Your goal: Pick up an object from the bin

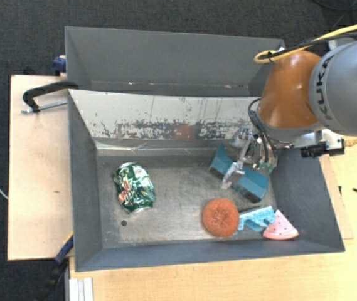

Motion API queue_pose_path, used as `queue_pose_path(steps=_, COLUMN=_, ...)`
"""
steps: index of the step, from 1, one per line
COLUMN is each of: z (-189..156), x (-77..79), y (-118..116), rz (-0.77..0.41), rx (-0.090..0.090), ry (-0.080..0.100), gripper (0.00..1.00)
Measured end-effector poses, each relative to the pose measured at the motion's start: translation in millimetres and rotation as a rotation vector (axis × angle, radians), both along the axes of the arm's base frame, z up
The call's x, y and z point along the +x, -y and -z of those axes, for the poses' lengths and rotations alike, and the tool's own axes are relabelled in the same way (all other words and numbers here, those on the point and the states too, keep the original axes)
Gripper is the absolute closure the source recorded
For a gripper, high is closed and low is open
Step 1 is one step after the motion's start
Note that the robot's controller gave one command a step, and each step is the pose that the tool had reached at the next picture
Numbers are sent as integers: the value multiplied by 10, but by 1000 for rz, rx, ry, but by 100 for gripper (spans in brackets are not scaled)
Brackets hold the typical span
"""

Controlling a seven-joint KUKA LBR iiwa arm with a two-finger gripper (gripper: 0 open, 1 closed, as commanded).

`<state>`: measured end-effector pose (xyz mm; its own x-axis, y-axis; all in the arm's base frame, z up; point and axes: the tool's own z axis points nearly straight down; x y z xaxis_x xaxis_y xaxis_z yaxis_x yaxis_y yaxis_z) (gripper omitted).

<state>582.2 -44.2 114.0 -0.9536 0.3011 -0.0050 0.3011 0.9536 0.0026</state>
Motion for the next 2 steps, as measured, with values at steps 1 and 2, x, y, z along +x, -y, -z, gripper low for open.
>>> queue_pose_path(steps=1, z=418, x=-72, y=74, rz=115, rx=1, ry=-5, gripper=0)
queue_pose_path(steps=2, z=313, x=-44, y=73, rz=117, rx=-1, ry=3, gripper=100)
